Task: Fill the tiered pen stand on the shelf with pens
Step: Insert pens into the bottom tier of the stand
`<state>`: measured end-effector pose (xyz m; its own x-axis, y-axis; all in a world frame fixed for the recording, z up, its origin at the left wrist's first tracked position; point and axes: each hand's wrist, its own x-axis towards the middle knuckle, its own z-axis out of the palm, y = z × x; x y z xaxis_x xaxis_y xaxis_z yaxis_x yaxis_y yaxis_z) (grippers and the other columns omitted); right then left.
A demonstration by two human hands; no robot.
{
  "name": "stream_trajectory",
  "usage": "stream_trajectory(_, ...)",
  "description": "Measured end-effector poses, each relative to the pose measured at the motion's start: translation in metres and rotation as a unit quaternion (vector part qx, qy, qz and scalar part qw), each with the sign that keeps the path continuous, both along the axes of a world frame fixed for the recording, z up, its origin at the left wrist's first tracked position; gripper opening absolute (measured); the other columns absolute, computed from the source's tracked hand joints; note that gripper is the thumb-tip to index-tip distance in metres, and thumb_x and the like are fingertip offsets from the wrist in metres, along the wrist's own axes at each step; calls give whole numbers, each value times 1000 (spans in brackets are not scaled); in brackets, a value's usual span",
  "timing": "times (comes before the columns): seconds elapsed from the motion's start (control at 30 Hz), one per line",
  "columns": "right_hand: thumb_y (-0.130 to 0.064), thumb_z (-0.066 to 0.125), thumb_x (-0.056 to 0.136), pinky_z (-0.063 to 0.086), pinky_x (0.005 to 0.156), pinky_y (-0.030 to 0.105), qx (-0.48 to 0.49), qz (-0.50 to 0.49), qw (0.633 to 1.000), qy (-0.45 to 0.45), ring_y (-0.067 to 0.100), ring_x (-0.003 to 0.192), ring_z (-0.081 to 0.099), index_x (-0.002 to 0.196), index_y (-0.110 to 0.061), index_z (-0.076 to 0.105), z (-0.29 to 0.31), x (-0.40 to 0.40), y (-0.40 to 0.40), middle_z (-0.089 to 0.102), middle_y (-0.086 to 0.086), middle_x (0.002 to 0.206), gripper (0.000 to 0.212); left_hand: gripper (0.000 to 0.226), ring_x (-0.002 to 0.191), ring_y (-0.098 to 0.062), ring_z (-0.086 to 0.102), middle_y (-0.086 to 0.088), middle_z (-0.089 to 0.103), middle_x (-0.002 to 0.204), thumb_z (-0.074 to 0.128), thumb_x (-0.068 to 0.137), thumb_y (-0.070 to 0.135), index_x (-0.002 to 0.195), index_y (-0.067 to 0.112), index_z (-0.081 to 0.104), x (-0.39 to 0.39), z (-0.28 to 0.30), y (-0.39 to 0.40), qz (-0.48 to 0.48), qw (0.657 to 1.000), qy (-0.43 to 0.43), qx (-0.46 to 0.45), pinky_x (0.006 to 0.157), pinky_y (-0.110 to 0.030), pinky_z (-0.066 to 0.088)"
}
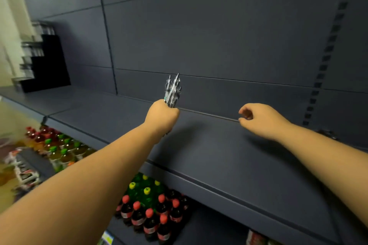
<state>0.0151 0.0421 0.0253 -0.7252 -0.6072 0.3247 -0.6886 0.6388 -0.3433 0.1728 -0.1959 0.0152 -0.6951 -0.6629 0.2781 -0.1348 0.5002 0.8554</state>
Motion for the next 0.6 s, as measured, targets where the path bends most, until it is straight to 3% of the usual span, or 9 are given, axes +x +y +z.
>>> stream_trajectory(0.37, -25, 65, 92, 47, 88, 29, -16, 74, 997, 10, 20, 101, 62, 117, -17, 68, 13, 96, -258, 68, -1, 108, 27, 11, 56, -24, 45, -12, 45, 66, 52, 76, 13, 77, 15, 41, 149, -2, -238, 130, 991, 32, -3, 49, -36, 39)
stream_trajectory(0.6, -35, 61, 94, 50, 100, 44, 12, 130, 989, 71, 27, 125, 53, 135, -18, 57, -2, 175, -414, 55, 3, 135, 45, 20, 55, -22, 38, -10, 38, 58, 53, 79, 7, 65, 12, 39, 255, -22, -365, 229, 969, -34, -82, 52, -35, 29)
